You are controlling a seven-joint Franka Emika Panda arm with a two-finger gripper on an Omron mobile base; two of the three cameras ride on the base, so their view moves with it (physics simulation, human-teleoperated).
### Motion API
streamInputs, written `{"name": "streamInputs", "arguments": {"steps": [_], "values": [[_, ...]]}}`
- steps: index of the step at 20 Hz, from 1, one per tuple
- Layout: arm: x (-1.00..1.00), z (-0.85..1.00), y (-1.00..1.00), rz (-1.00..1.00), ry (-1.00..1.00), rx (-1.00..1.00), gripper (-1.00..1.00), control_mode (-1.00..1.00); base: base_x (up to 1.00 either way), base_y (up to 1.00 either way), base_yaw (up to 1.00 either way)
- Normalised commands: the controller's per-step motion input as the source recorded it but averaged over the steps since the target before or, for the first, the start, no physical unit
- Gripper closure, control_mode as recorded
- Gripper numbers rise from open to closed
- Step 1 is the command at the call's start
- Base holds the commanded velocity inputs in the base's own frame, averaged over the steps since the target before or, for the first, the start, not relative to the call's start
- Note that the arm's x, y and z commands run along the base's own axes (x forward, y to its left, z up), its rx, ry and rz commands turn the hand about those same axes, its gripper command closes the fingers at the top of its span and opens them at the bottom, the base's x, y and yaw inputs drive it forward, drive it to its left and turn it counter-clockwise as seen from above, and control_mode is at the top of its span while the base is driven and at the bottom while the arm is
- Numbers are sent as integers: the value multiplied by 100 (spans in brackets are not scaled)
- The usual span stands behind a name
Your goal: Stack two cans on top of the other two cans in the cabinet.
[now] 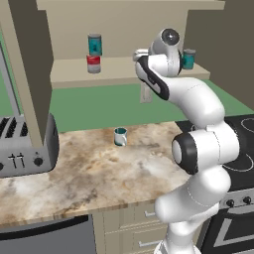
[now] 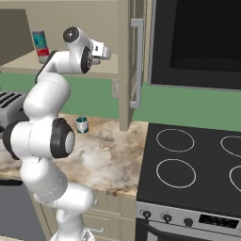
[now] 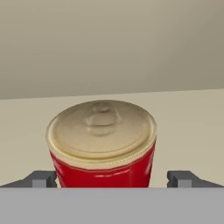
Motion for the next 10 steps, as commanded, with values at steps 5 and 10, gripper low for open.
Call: {"name": "streamInputs", "arguments": {"steps": [5,10], "values": [[0,-5,-1,0,0,0,100,-100,0,0,0],[-9,5,-2,-9,-12,0,100,-100,0,0,0]]}}
